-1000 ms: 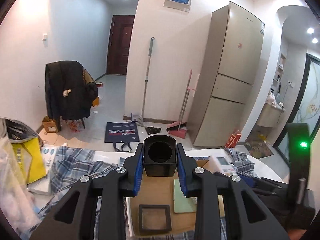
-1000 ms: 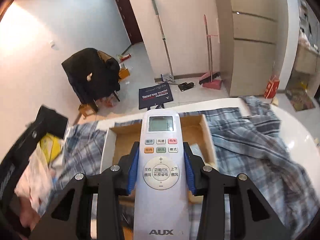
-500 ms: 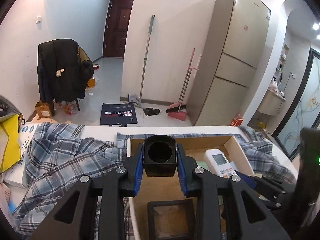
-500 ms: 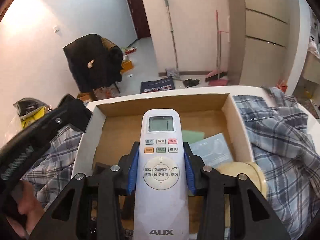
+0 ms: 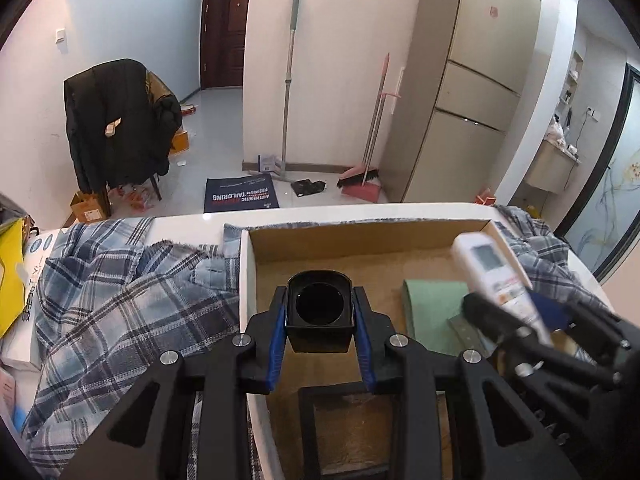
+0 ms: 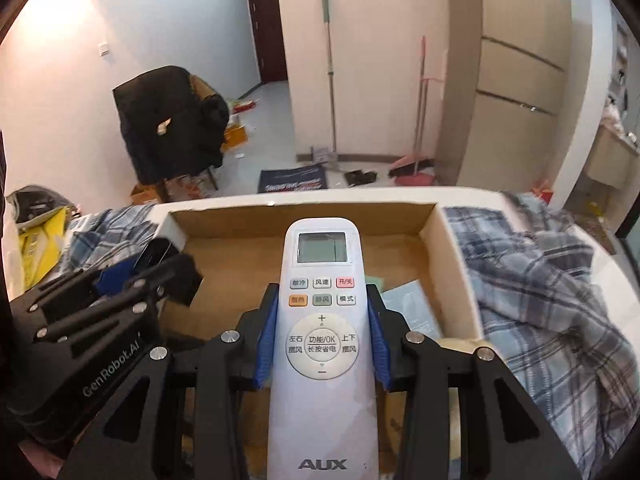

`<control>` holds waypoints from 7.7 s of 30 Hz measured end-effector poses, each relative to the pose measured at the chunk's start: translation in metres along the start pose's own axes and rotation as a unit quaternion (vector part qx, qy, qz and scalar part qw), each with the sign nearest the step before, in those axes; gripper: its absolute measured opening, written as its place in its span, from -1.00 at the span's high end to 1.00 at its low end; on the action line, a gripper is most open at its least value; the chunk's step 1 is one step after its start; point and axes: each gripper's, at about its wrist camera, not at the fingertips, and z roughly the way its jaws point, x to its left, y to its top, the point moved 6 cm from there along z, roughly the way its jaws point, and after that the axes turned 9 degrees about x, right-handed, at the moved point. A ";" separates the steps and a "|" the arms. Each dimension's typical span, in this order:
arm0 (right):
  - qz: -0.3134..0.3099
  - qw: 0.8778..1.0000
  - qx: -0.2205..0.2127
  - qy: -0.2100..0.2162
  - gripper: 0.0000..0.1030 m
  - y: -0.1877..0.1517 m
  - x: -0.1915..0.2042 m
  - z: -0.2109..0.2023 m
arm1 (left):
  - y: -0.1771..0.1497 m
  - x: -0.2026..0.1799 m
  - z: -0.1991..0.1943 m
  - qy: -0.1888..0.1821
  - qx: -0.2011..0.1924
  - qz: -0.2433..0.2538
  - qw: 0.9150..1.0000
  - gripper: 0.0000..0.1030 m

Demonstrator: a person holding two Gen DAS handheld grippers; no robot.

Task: Organize rigid objects
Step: 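Open the left gripper to release the cup while the right gripper releases the remote, then withdraw both grippers from the cardboard box and raise them, then lower the right gripper onto the silver nail clipper and close it, then lower the left gripper onto the white square plug and close it while the right gripper holds the clipper, then lift the white plug with the left gripper while the right gripper holds the clipper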

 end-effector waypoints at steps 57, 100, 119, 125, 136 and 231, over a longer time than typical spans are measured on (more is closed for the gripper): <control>-0.064 0.992 0.103 0.032 0.36 -0.082 0.003 -0.054 | -0.096 -0.005 -0.243 0.075 -0.246 0.043 0.965 -0.99; -0.094 0.985 0.142 0.039 -0.26 -0.158 0.034 -0.067 | -0.177 0.036 -0.146 0.117 -0.037 -0.013 0.992 -0.99; -0.110 0.977 0.184 0.005 -0.37 -0.169 0.041 -0.051 | -0.185 0.050 -0.133 0.112 -0.029 -0.026 0.993 -0.99; -0.116 0.973 0.198 0.016 -0.37 -0.174 0.050 -0.049 | -0.185 0.050 -0.133 0.110 -0.027 -0.029 0.993 -0.99; -0.104 0.971 0.213 0.026 0.04 -0.174 0.046 -0.043 | -0.186 0.051 -0.132 0.110 -0.026 -0.029 0.993 -0.99; -0.011 0.993 0.096 0.070 0.04 -0.159 -0.054 -0.093 | -0.179 0.009 -0.089 0.042 0.183 -0.082 0.979 -0.04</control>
